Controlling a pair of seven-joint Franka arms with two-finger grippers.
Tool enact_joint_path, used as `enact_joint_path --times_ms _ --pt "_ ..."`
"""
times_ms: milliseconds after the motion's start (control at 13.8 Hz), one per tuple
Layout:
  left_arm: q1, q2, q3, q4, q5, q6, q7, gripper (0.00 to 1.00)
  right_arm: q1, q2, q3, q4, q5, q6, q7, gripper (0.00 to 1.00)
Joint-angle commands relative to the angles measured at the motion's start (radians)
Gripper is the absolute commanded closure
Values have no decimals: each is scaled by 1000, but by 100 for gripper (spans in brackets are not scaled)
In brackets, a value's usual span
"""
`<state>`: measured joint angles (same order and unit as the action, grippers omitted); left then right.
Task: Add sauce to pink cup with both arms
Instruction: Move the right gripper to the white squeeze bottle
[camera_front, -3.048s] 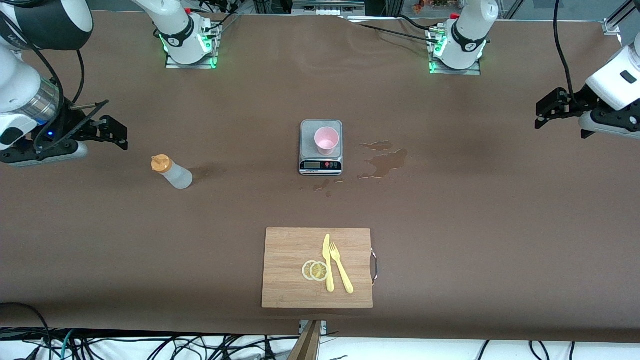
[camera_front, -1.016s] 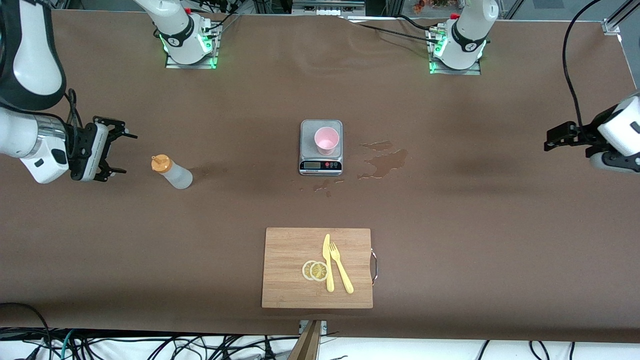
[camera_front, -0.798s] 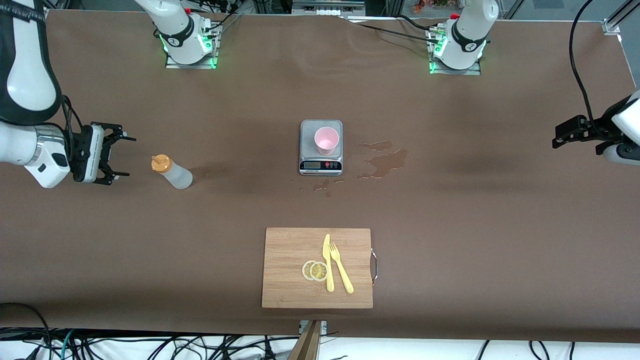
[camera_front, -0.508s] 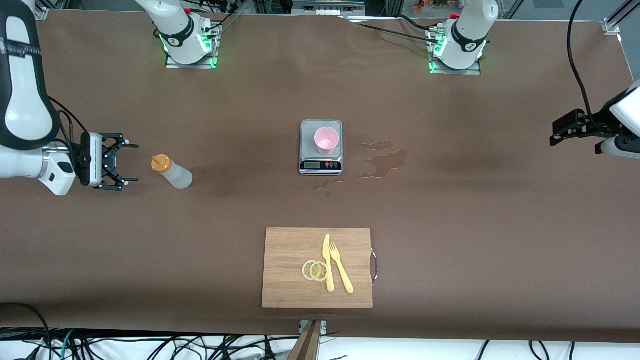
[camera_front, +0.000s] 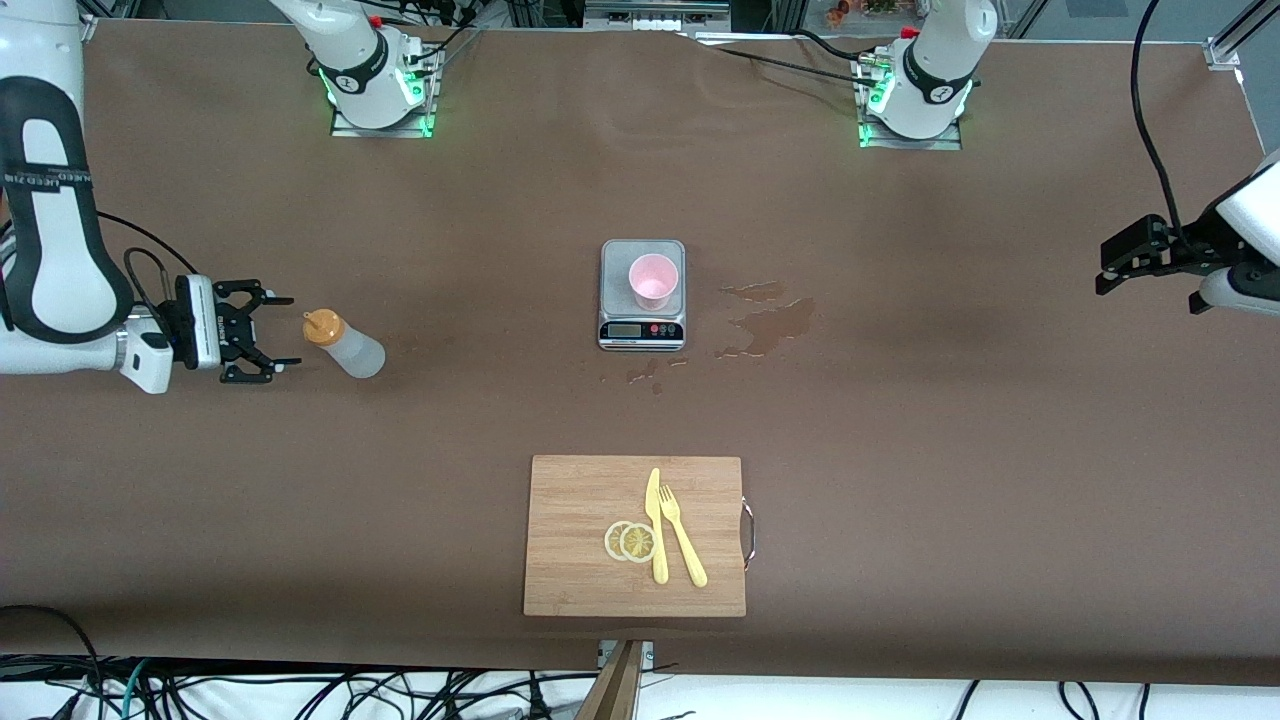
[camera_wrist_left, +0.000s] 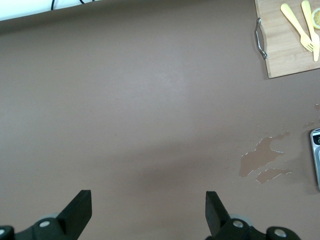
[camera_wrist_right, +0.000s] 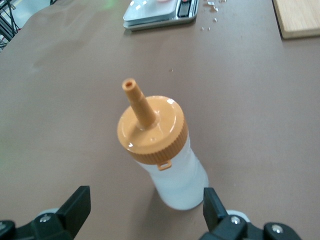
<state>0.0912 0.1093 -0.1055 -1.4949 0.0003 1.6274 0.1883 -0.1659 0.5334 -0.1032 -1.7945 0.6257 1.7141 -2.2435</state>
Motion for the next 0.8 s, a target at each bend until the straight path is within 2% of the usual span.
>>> enact_joint_path --times_ms 0,218,726 --pt "-22 21 -14 56 -9 -17 0 0 -3 49 -6 0 74 -8 -125 0" --pt "-22 27 -31 68 12 -24 2 0 -4 95 -16 0 121 -14 -232 0" --pt "-8 10 -25 67 9 -60 17 0 -7 145 -27 0 176 -24 -283 0"
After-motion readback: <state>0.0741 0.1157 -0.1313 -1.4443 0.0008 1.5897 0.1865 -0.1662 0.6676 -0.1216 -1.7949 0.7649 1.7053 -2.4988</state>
